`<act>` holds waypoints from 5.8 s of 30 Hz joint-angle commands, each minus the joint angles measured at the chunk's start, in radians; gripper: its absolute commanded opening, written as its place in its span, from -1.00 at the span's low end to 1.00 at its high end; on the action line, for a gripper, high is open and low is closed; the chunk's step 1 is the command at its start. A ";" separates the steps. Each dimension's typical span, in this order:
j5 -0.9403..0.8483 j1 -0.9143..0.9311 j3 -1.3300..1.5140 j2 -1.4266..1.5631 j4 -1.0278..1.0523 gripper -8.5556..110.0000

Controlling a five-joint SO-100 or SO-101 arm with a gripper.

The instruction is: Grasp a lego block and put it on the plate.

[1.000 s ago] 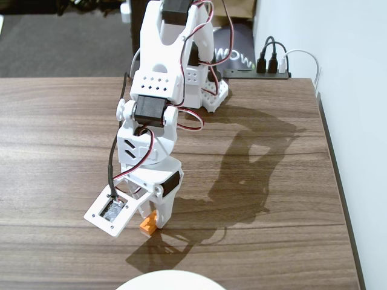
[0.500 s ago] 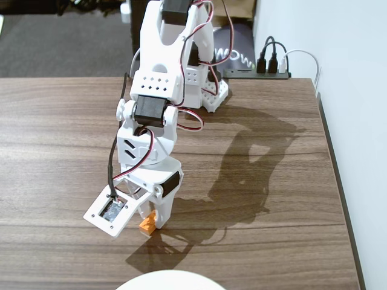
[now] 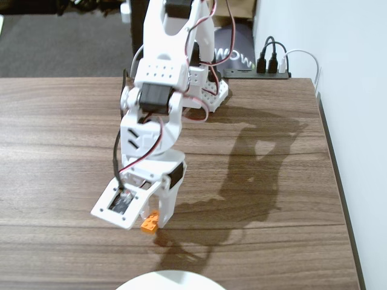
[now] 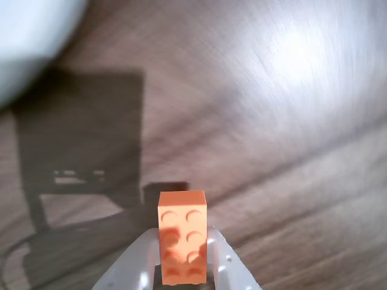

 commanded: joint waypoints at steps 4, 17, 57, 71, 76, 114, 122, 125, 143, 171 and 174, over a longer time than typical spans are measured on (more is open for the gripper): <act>-0.127 -0.032 -0.095 0.104 -0.046 -0.74; -0.258 -0.064 -0.183 0.006 -0.304 -0.74; -0.092 -0.115 -0.644 -0.456 -0.150 -0.54; 0.034 -0.127 -0.592 -0.227 0.219 -0.54; 0.037 -0.140 -0.430 -0.052 0.239 -0.54; -0.044 -0.327 0.584 0.859 0.222 -0.54; -0.055 -0.373 0.841 1.175 0.253 -0.54; -0.038 -0.376 0.885 1.270 0.276 -0.55; 0.350 -0.387 1.147 1.853 0.382 -0.85; 0.950 -0.166 1.256 1.852 0.224 -0.85; 0.985 -0.158 1.255 1.852 0.224 -0.85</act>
